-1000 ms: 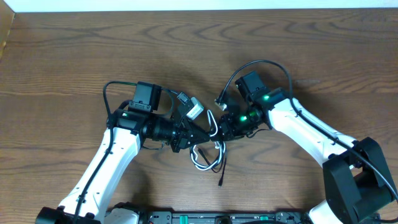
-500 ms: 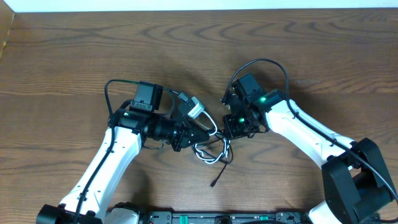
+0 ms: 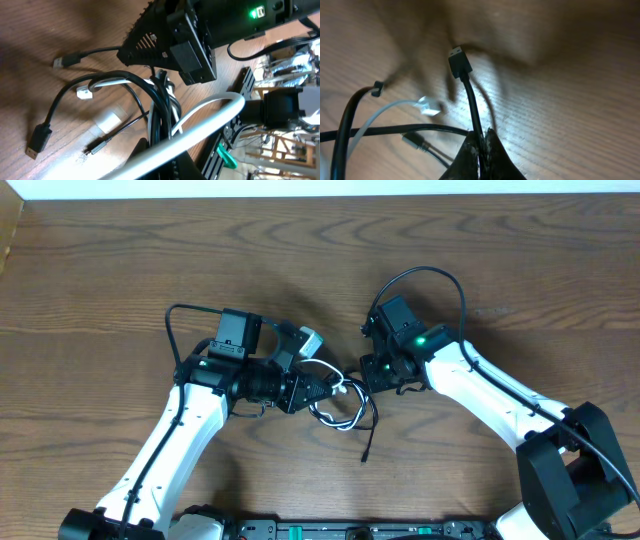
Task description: Untangle cables
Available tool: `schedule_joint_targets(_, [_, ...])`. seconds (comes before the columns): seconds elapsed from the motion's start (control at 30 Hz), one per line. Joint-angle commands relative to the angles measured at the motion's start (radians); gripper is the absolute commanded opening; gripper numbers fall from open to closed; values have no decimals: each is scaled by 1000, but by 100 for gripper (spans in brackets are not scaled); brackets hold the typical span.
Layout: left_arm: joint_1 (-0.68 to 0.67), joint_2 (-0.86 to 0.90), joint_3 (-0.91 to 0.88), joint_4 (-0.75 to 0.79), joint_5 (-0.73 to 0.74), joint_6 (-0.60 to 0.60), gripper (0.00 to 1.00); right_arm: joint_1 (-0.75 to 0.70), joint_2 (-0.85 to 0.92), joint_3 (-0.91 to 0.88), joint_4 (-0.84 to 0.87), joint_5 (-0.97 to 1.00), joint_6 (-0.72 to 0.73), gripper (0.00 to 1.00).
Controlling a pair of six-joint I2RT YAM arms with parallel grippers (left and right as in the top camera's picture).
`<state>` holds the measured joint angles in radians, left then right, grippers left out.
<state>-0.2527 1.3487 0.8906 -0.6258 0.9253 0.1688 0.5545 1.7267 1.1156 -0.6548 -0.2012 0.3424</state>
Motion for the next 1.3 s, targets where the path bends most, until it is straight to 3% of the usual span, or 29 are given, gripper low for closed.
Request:
schedule_joint_targets(0.0, [7, -4, -3, 1, -3, -78, 7, -14, -6, 1, 3, 143, 1, 22])
schedule_joint_targets(0.13, [7, -4, -3, 3, -3, -85, 7, -26, -13, 17, 8, 137, -61, 61])
schedule_joint_targets(0.23, [7, -4, -3, 3, -3, -103, 8, -52, -37, 60, -54, 64, -111, 69])
schedule_joint_targets(0.33, [7, -4, -3, 11, -8, -126, 7, -84, -68, 99, -118, -76, -164, 69])
schedule_joint_targets(0.5, [7, -3, -3, 43, -116, -281, 7, -123, -119, 107, -188, -455, -381, 68])
schedule_joint_targets(0.6, [7, -3, -3, 66, -119, -347, 7, -123, -122, 107, -229, -558, -448, 63])
schedule_joint_targets(0.67, [7, -3, -3, 78, -119, -382, 7, -115, -121, 102, -239, -556, -449, 55])
schedule_joint_targets(0.77, [7, -3, -3, 91, -119, -422, 7, -92, -121, 91, -235, -510, -449, 52])
schedule_joint_targets(1.27, [6, -3, -3, 89, -95, -489, 8, 46, -120, 79, -171, -219, -447, 43])
